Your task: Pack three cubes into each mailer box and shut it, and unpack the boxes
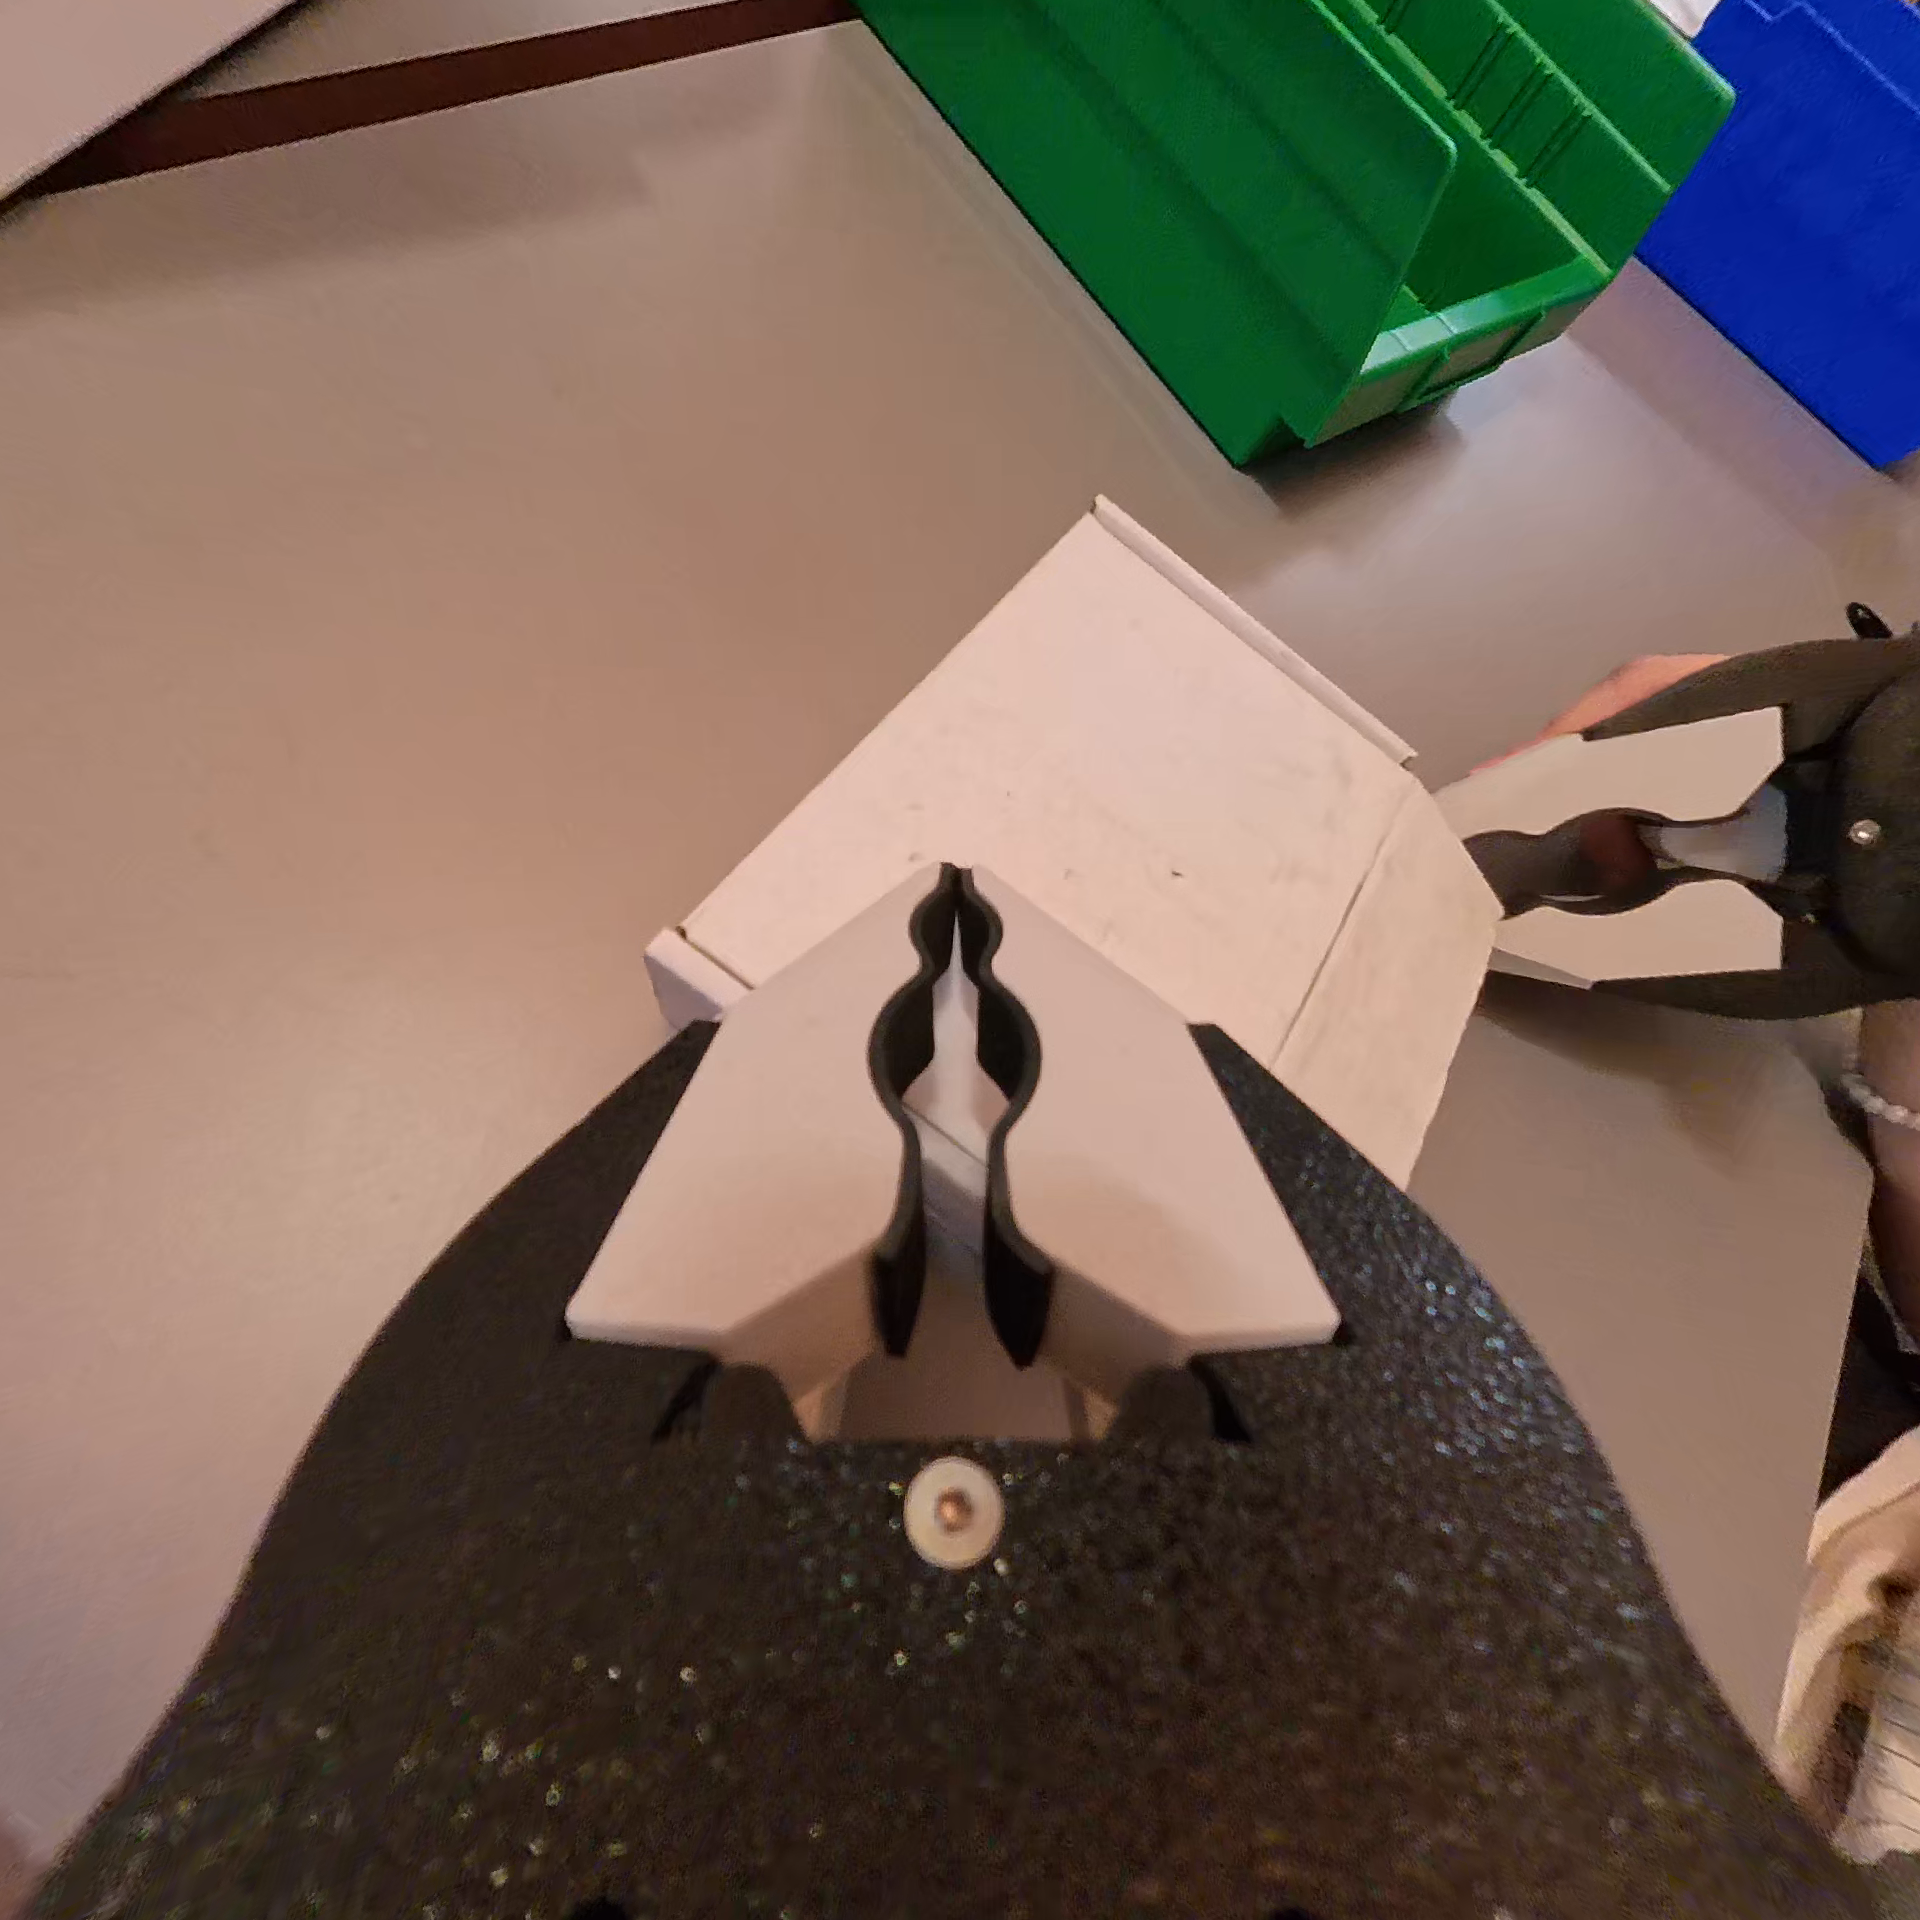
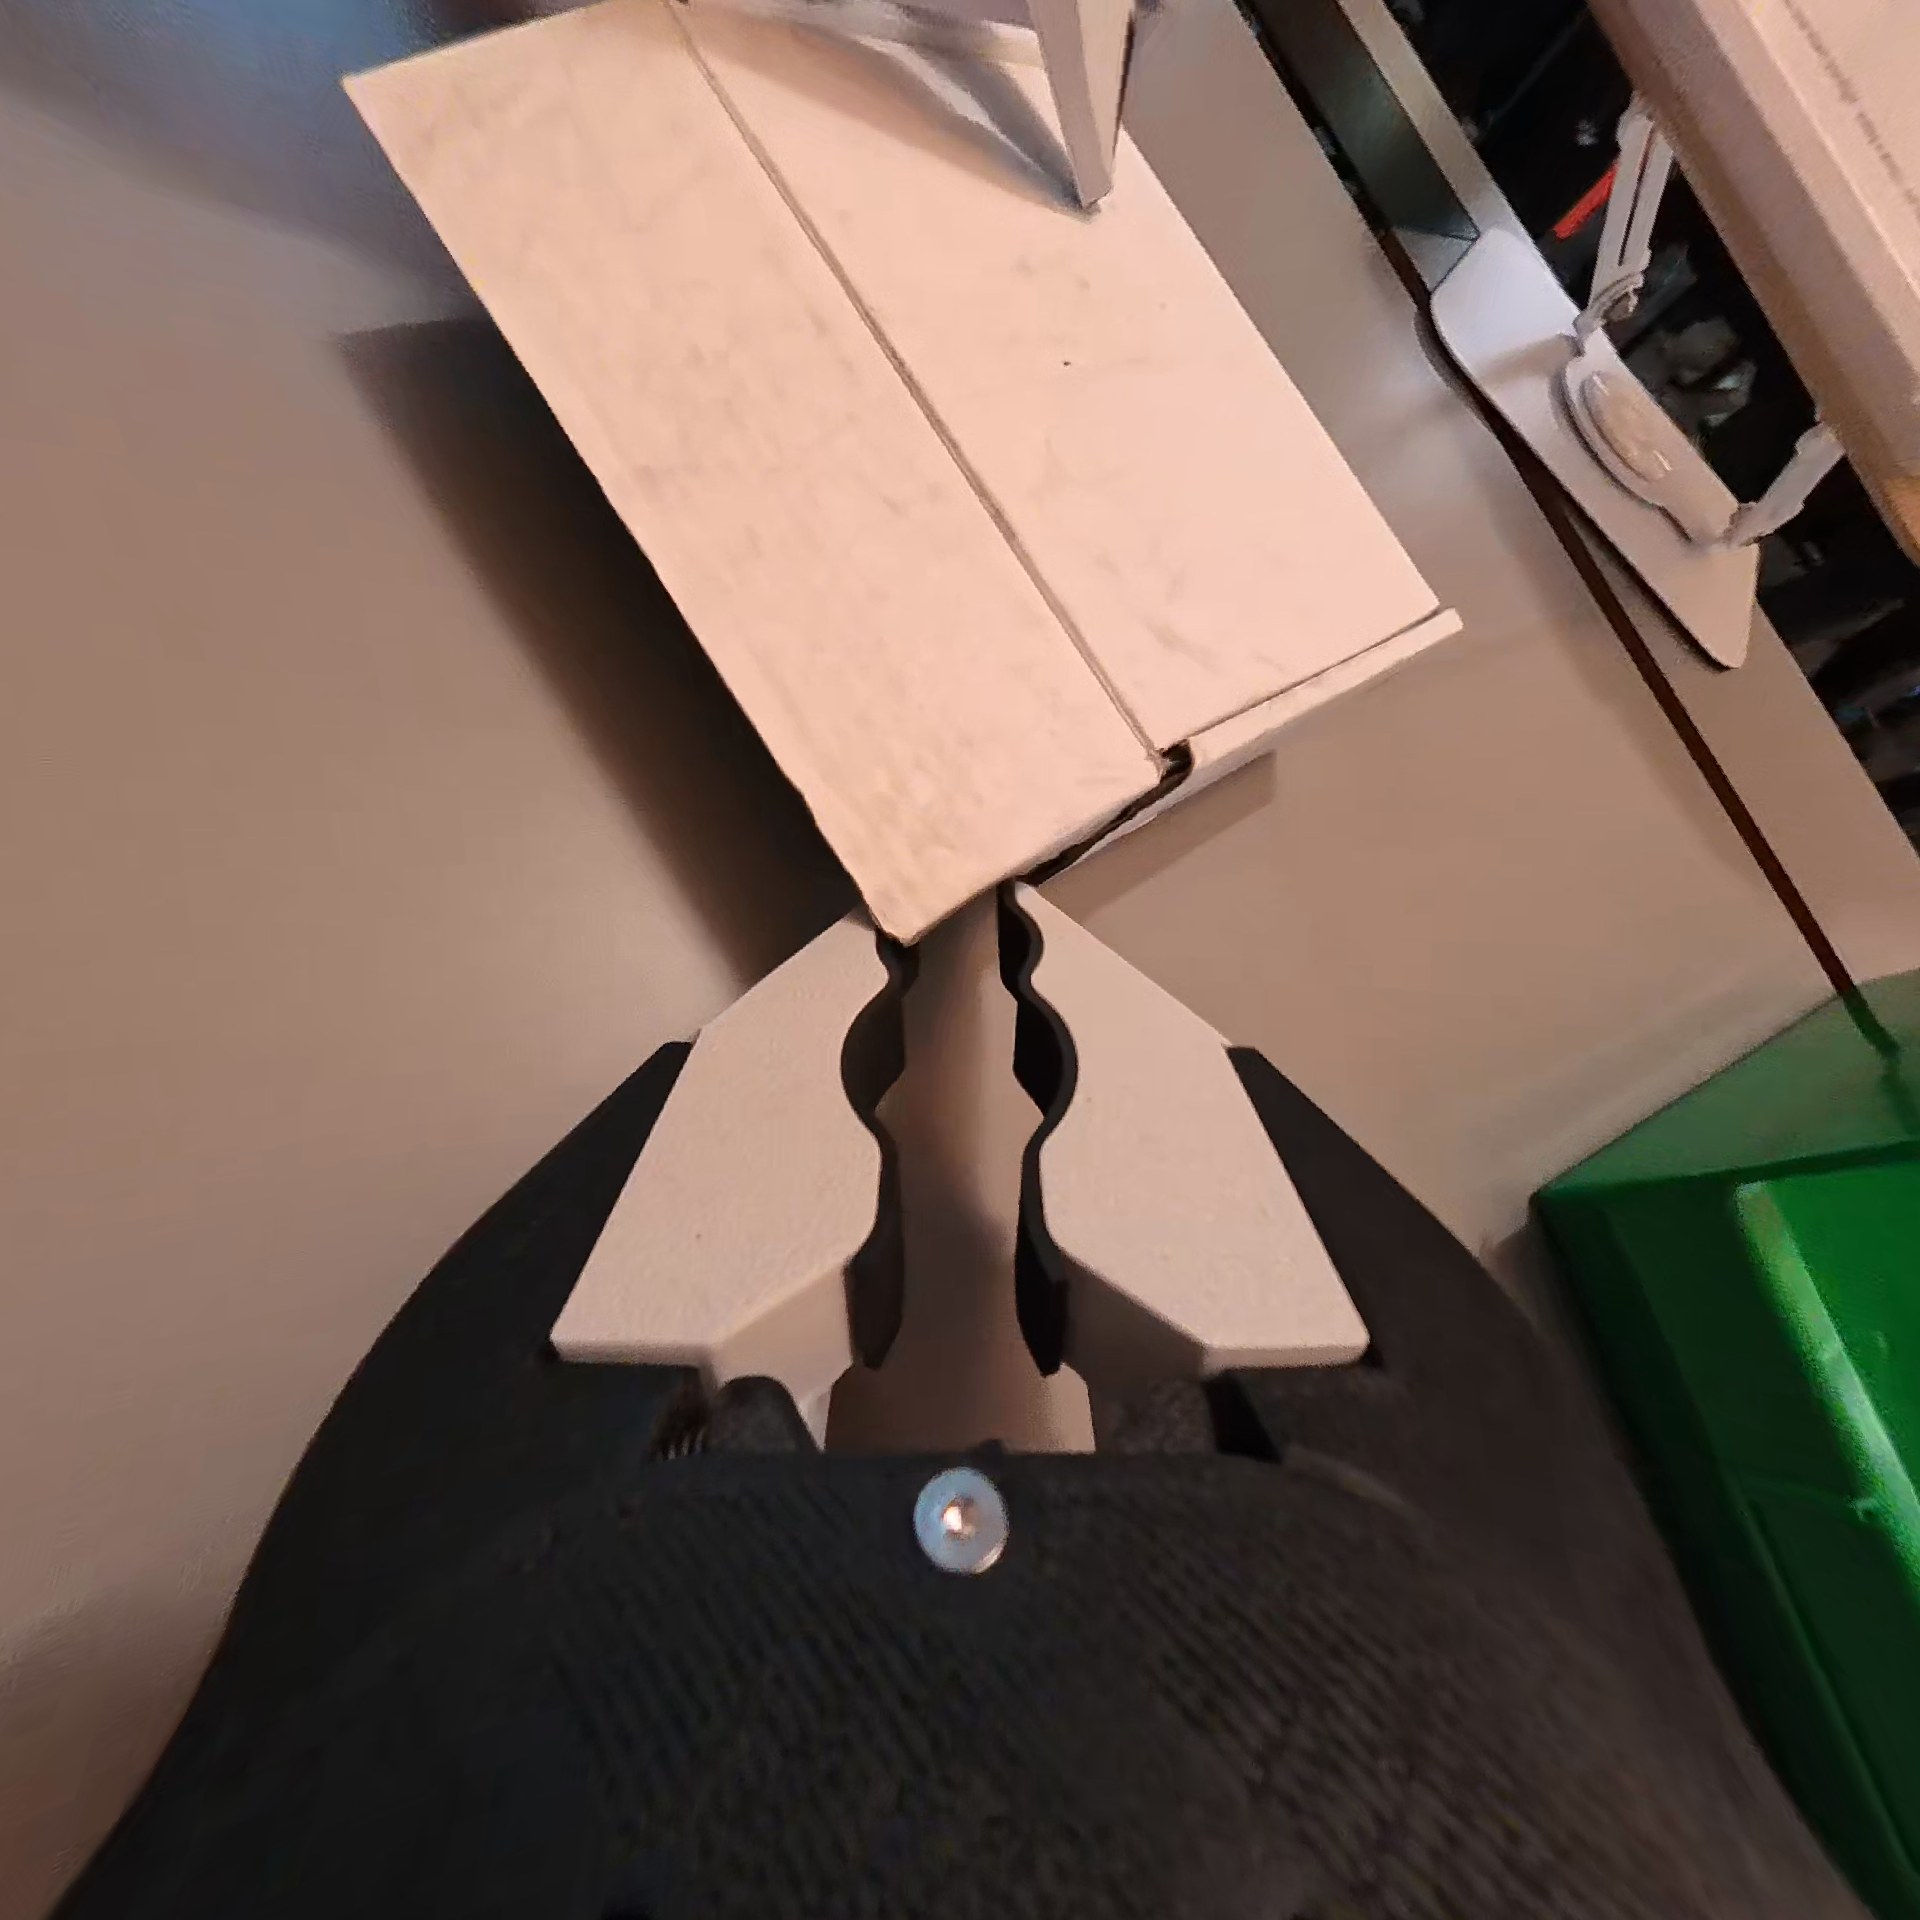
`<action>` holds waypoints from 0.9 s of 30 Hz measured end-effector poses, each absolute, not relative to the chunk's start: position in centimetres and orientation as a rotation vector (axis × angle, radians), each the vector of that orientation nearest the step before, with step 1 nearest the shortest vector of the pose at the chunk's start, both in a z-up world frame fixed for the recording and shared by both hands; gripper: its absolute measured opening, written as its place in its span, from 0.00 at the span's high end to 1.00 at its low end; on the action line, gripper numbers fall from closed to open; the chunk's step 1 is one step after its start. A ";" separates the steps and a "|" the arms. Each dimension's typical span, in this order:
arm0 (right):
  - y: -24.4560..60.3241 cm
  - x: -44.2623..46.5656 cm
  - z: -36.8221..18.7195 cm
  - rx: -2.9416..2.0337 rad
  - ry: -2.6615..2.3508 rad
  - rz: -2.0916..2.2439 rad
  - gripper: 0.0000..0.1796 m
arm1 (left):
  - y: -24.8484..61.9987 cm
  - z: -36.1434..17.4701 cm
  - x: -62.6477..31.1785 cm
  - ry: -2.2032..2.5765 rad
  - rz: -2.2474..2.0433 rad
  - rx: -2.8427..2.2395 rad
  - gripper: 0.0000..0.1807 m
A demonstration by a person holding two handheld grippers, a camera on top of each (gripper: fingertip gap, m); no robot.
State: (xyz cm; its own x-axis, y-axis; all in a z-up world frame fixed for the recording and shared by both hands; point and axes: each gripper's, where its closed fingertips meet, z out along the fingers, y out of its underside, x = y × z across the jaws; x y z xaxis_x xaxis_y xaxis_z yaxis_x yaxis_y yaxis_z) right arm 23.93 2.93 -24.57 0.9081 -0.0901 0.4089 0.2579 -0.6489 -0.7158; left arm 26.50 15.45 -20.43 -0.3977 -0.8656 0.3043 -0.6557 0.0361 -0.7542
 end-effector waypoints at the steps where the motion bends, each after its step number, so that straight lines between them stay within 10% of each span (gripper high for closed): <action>1: 3.0 23.8 -24.6 -2.217 -0.134 -0.505 0.92 | 15.5 -20.4 26.5 2.071 -1.290 -1.568 1.00; 7: 0.8 22.6 -21.8 -2.117 -0.087 -0.334 0.67 | 15.5 -20.4 26.5 2.081 -1.267 -1.558 1.00; 27: 3.0 23.6 -21.5 -2.001 0.363 -0.019 0.88 | 15.5 -20.4 26.5 2.073 -1.328 -1.570 1.00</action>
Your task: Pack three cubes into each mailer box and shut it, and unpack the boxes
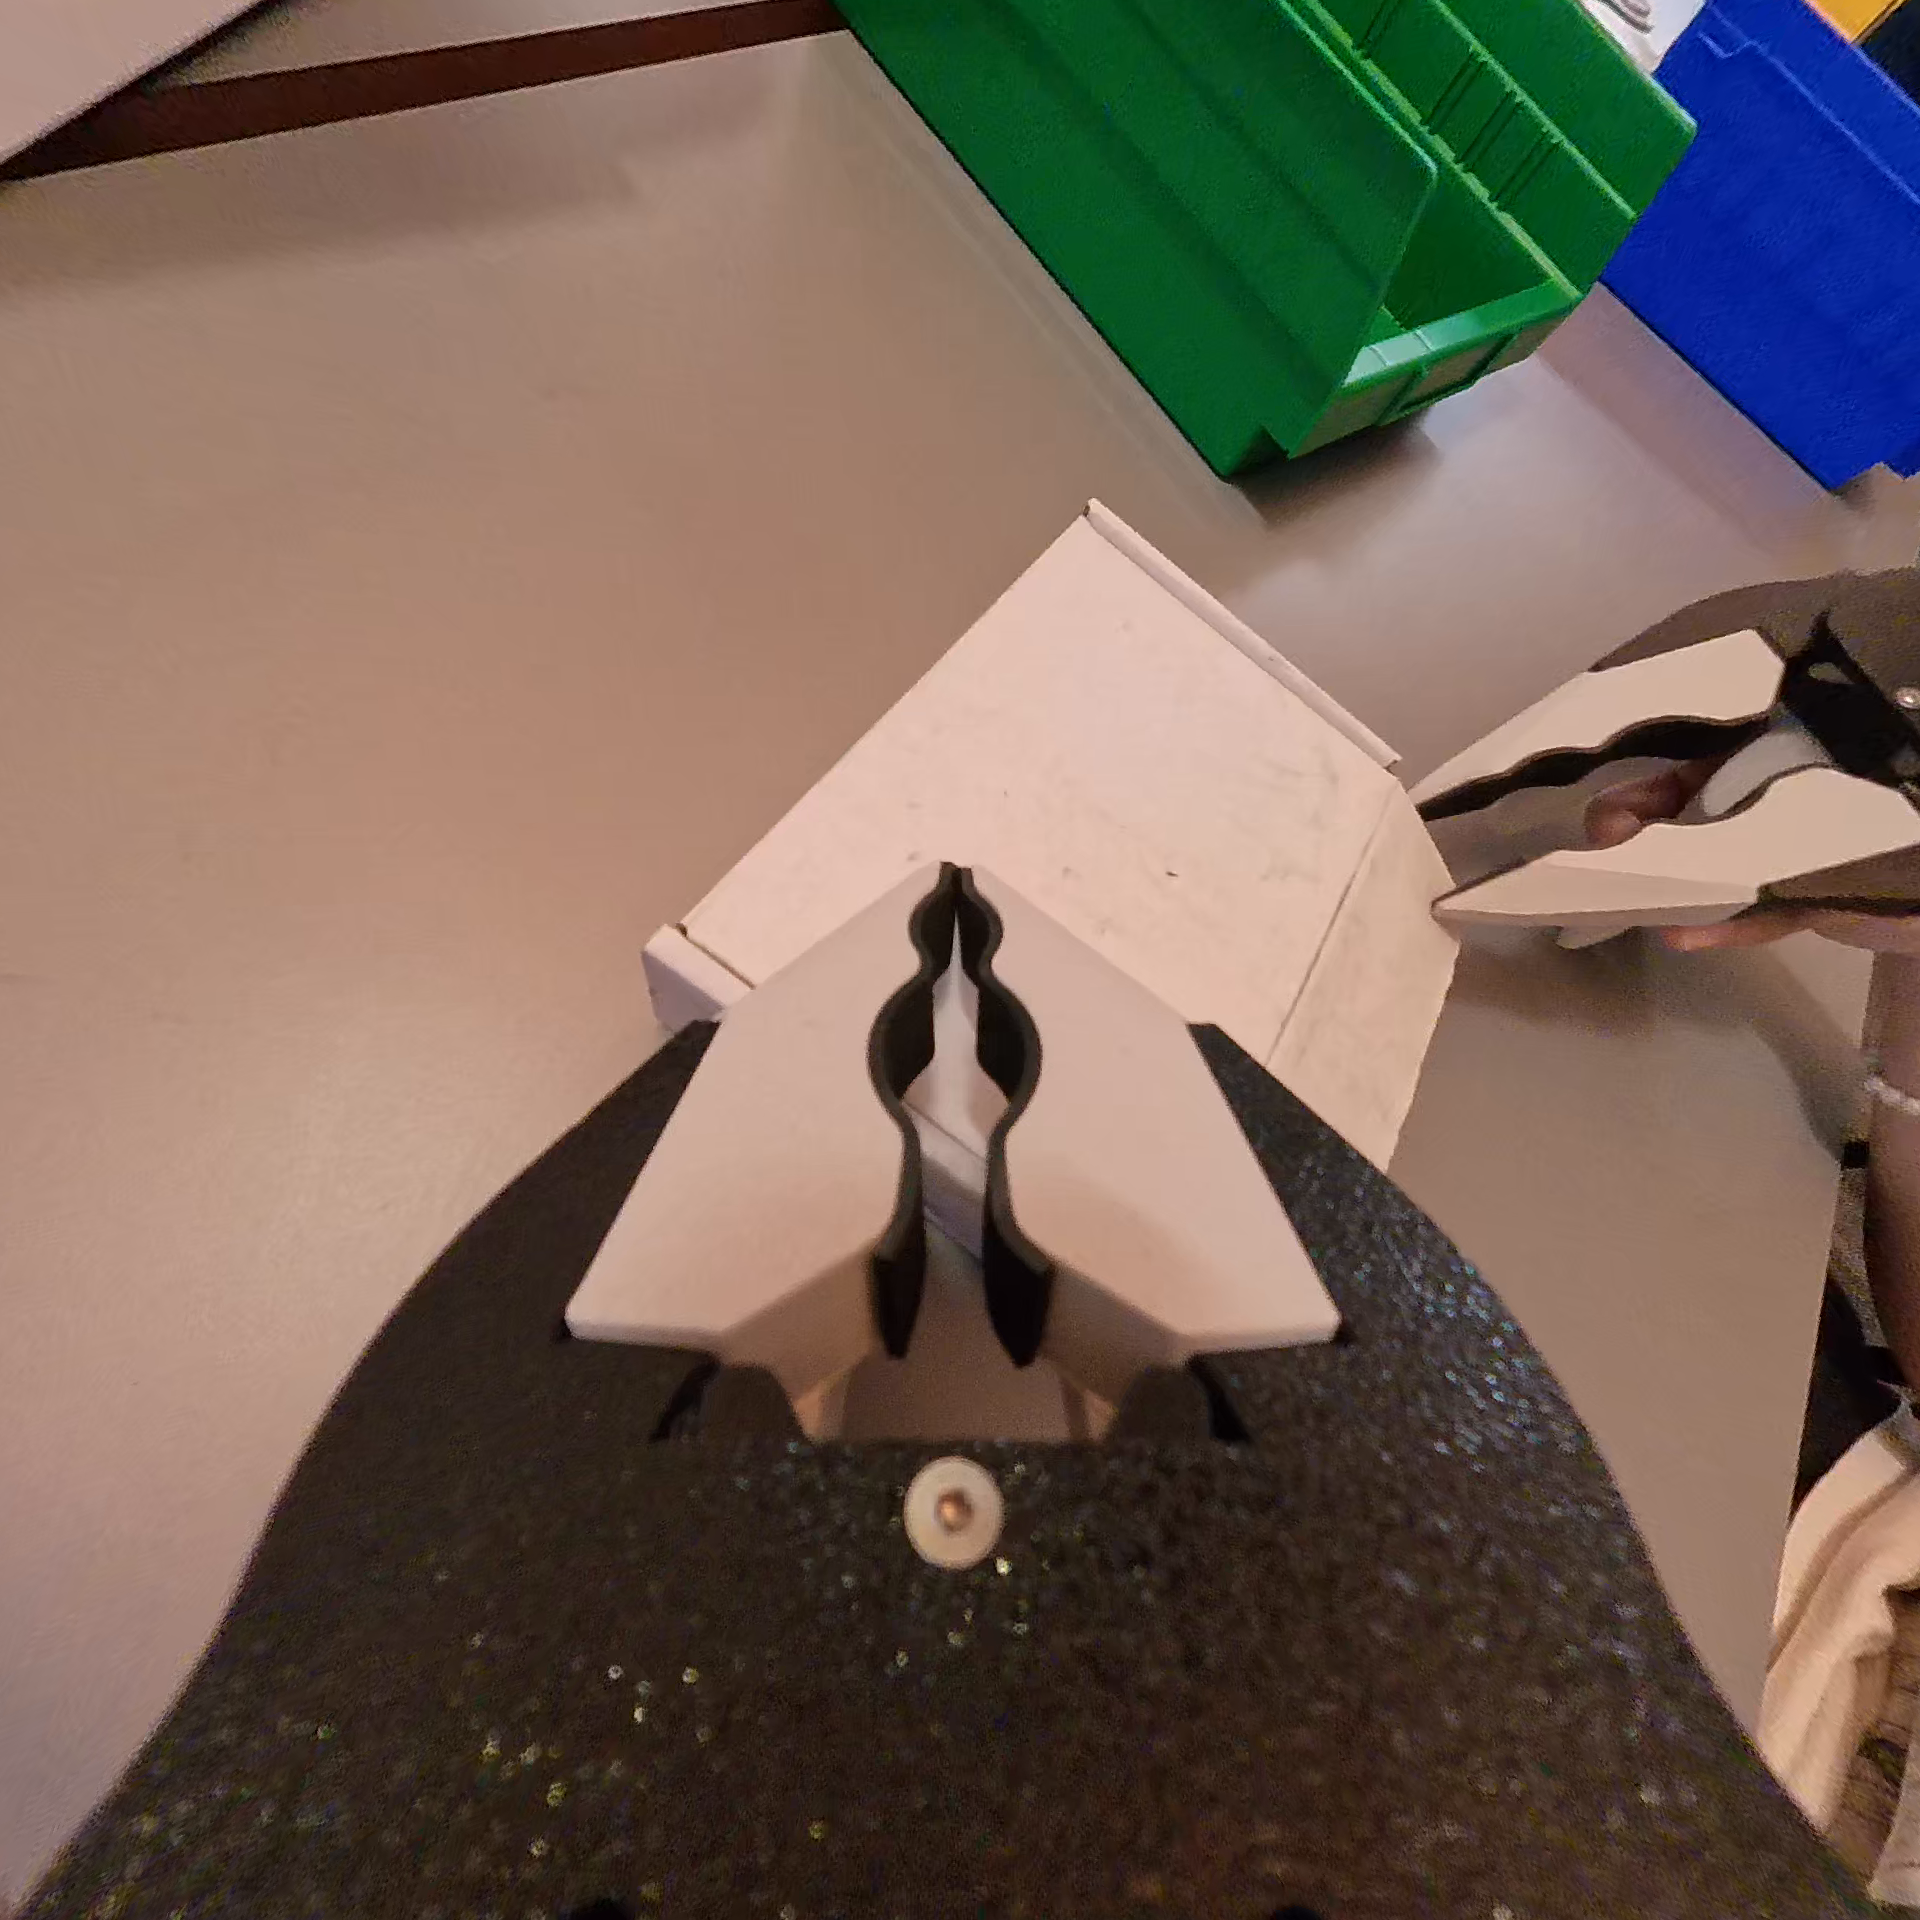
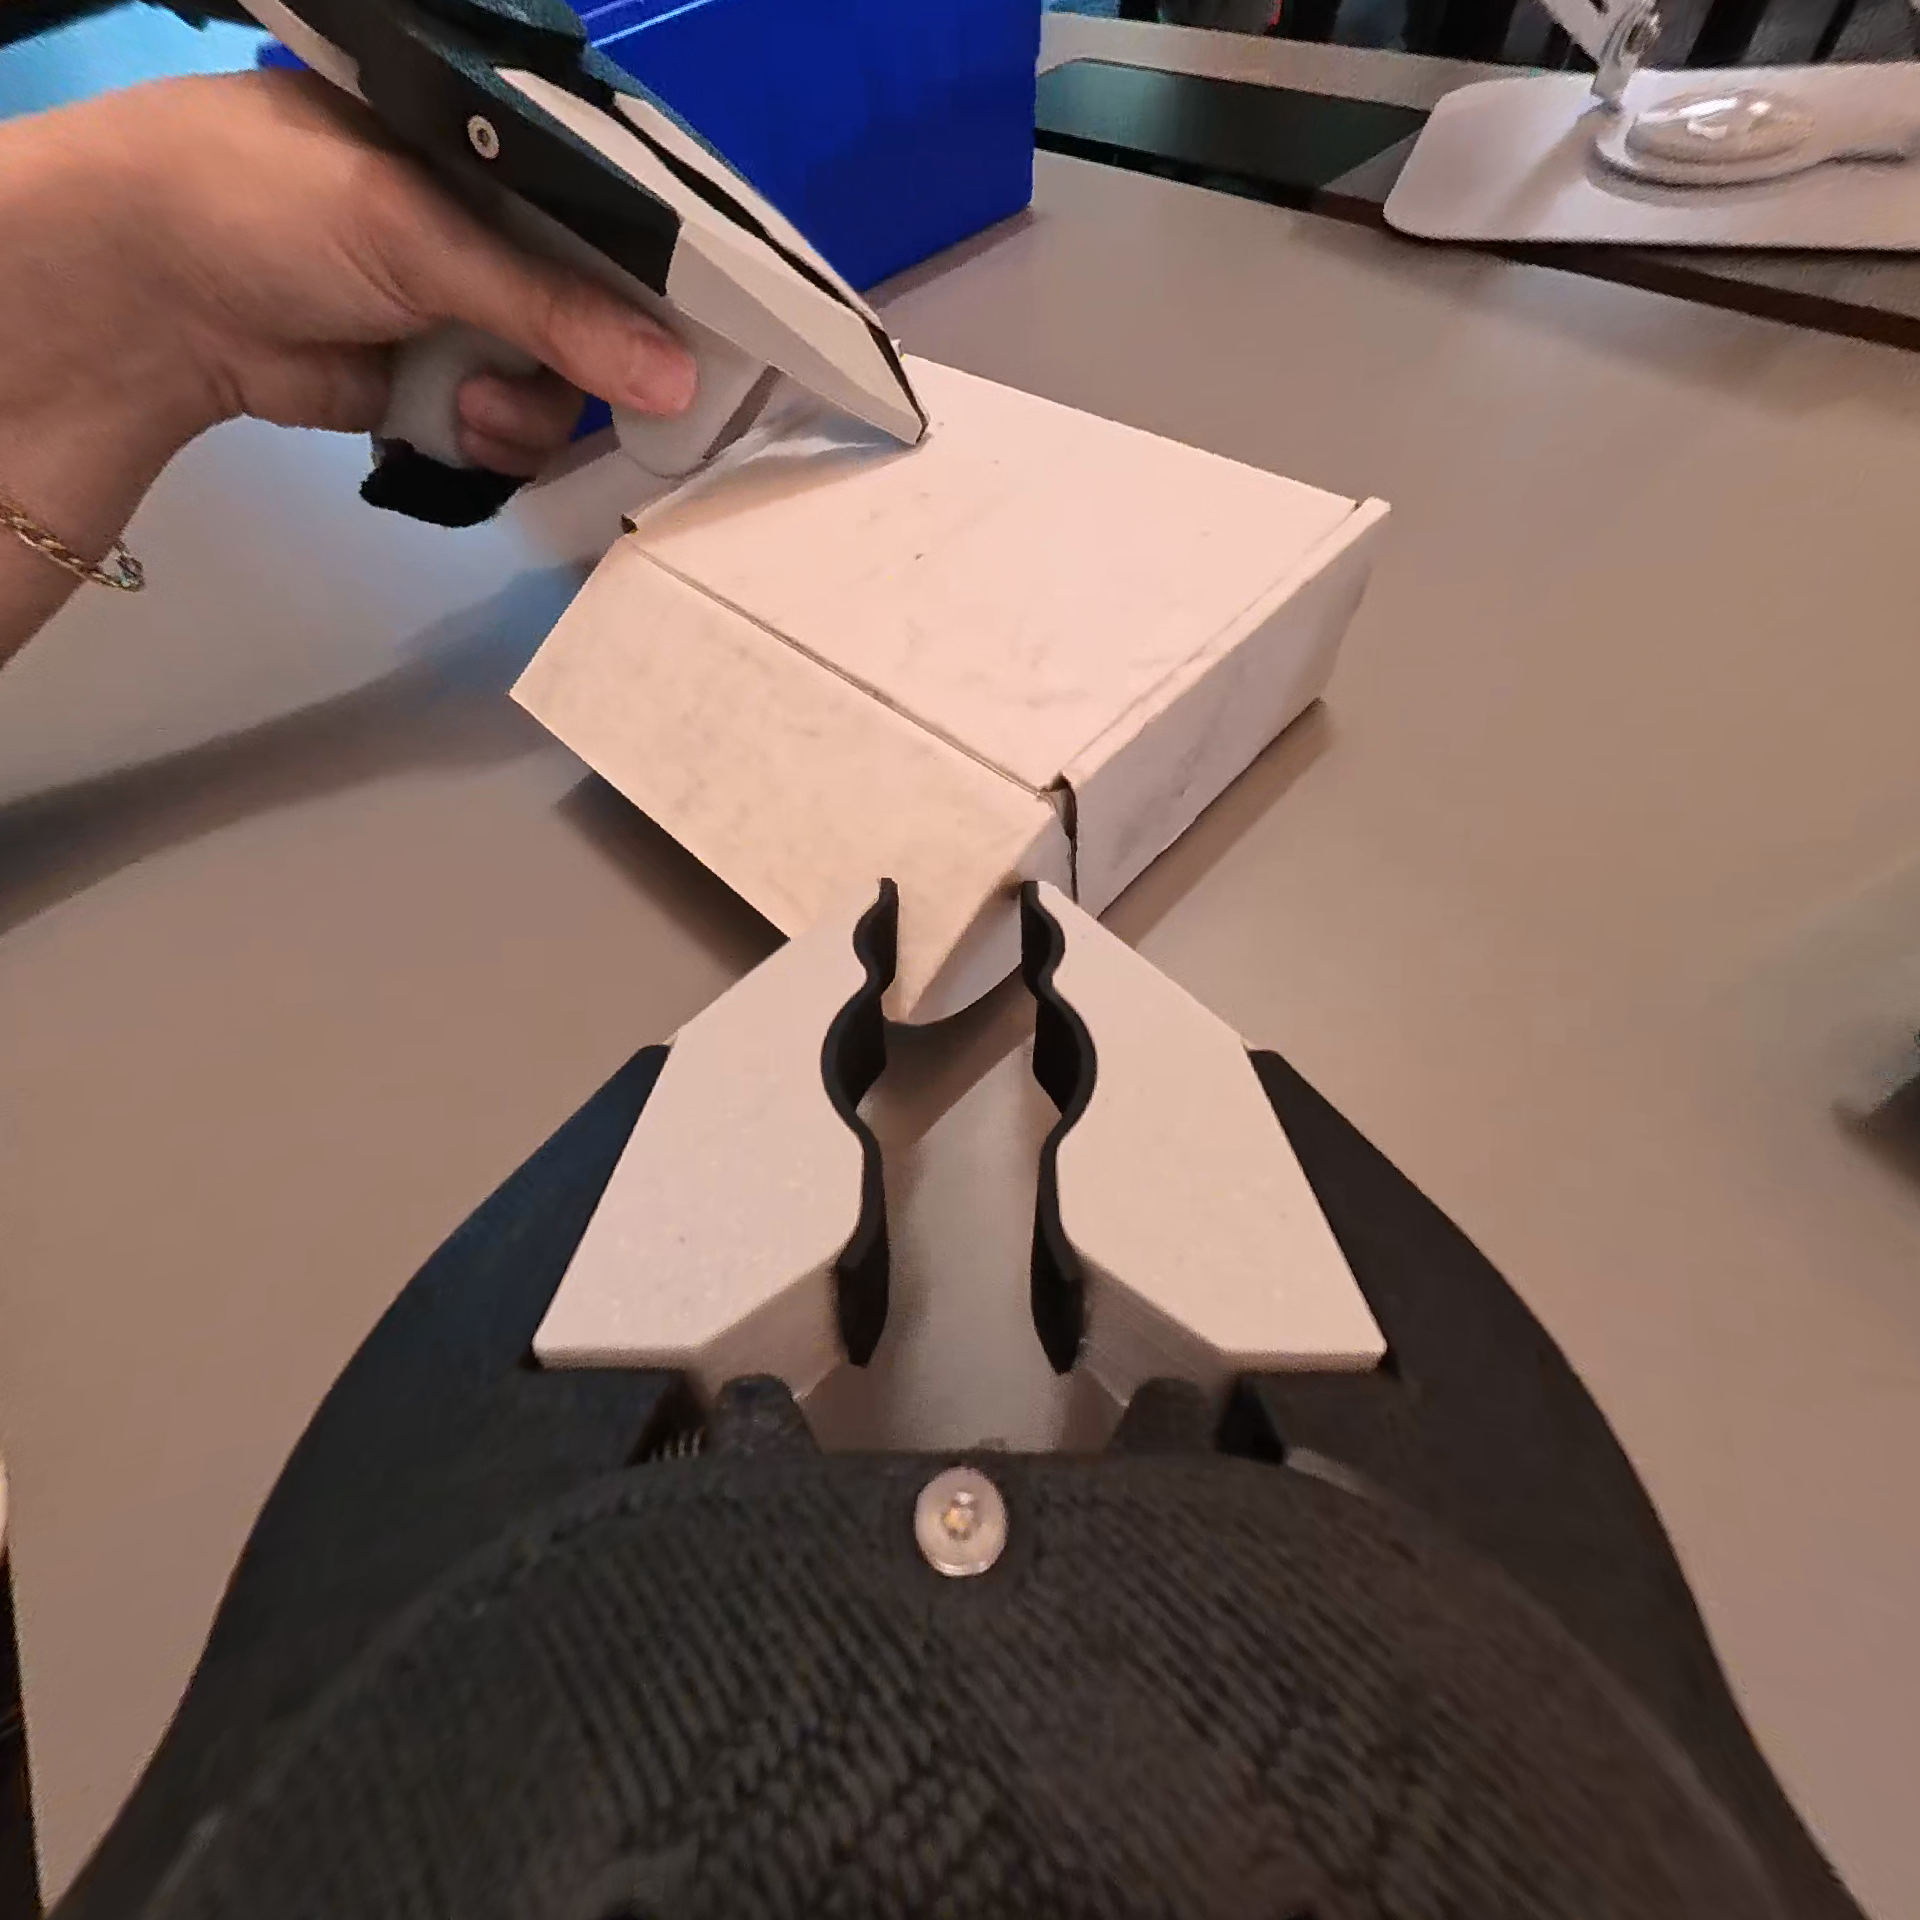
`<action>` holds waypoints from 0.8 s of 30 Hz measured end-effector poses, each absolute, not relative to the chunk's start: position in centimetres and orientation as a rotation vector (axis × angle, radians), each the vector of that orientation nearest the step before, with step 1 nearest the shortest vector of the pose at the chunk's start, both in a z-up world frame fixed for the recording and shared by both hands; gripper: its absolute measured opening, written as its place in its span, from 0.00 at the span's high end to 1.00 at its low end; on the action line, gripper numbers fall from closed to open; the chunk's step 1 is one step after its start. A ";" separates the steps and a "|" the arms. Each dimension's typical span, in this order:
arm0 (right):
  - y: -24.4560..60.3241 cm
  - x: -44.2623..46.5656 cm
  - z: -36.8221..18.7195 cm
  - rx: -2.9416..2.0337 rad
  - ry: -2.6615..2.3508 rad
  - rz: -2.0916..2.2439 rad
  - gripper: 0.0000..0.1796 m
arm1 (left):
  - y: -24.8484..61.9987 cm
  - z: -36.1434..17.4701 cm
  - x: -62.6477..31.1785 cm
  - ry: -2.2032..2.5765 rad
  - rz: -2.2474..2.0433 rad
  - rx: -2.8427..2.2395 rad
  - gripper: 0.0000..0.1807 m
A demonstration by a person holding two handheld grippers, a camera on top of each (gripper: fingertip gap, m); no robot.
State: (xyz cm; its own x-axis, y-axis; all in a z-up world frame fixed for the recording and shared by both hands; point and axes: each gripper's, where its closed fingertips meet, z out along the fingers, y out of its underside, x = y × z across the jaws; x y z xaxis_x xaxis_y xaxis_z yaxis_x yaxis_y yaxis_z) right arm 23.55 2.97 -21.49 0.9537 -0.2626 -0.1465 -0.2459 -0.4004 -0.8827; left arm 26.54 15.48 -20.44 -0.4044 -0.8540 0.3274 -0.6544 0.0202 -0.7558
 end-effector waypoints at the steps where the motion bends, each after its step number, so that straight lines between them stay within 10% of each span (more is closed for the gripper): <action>1: 2.8 23.6 -21.5 -2.002 0.377 0.008 0.86 | 15.5 -20.5 26.6 2.077 -1.327 -1.569 1.00; 13: 3.5 26.3 -22.0 -2.079 0.017 0.019 0.55 | 15.5 -20.5 26.6 2.094 -1.326 -1.555 1.00; 24: 5.2 24.8 -22.1 -2.070 -0.127 0.115 0.51 | 15.6 -20.5 27.1 2.139 -1.295 -1.547 1.00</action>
